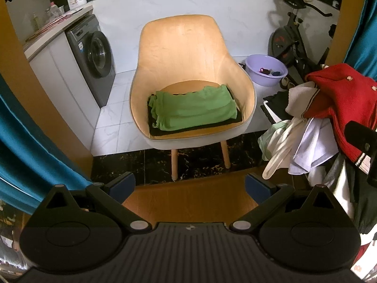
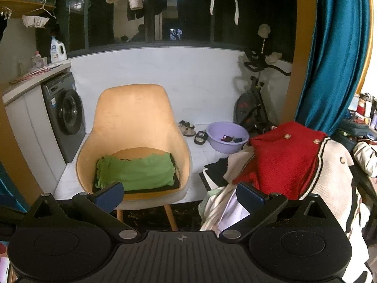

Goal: Fold clothes

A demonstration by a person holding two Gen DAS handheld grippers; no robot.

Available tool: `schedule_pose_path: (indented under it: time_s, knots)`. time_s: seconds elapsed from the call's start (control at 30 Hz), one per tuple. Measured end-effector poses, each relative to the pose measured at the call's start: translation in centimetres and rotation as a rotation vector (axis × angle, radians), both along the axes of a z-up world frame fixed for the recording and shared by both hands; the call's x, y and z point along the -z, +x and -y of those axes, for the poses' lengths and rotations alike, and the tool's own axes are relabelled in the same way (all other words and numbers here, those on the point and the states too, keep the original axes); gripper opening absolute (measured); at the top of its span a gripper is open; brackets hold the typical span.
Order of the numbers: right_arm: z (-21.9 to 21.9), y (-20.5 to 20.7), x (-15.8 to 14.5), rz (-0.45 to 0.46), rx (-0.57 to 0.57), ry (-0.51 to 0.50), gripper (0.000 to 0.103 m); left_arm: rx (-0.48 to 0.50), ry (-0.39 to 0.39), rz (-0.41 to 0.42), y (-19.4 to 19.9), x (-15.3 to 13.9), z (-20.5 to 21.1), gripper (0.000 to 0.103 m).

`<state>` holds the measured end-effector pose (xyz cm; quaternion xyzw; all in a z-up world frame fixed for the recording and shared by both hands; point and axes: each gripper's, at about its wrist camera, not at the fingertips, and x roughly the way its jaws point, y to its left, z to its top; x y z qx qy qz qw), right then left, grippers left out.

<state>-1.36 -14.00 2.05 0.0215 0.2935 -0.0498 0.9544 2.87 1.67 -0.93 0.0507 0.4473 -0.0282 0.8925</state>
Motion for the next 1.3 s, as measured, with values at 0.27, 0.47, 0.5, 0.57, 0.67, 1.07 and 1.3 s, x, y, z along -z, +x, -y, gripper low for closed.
schedule_pose_path:
  time_s: [0.27,0.47,0.5,0.57,0.67,1.07,1.3]
  knots:
    - [-0.7,0.6,-0.4,-0.005,0.017,0.004,0.102,0.01,0.006,-0.001,0.4,0.1,-0.3,0.102]
    - [-1.2,0.8,-0.7,-0.009,0.024,0.003,0.102,0.011,0.012,0.006,0.7,-0.1,-0.6,0.102]
    - [-1.2,0.8,-0.7,-0.009,0.026,0.001,0.102,0.013,0.011,0.008,0.7,-0.1,-0.6,0.102]
    - [-1.3,0.8,-0.8,-0.008,0.03,0.0,0.102,0.017,0.009,0.009,0.8,0.0,-0.6,0.102]
    - [-1.4,0.8,-0.9,-0.01,0.037,-0.003,0.102,0.023,0.002,0.005,1.0,0.1,-0.7,0.102]
    - [-1.4,0.4,-1.1,-0.012,0.117,-0.01,0.102,0.104,-0.008,0.0,1.9,0.5,0.7,0.102]
    - [-0.4,-0.5,-0.7,-0.025,0.213,-0.007,0.102,0.22,-0.007,-0.009,2.3,0.7,3.0,0.102]
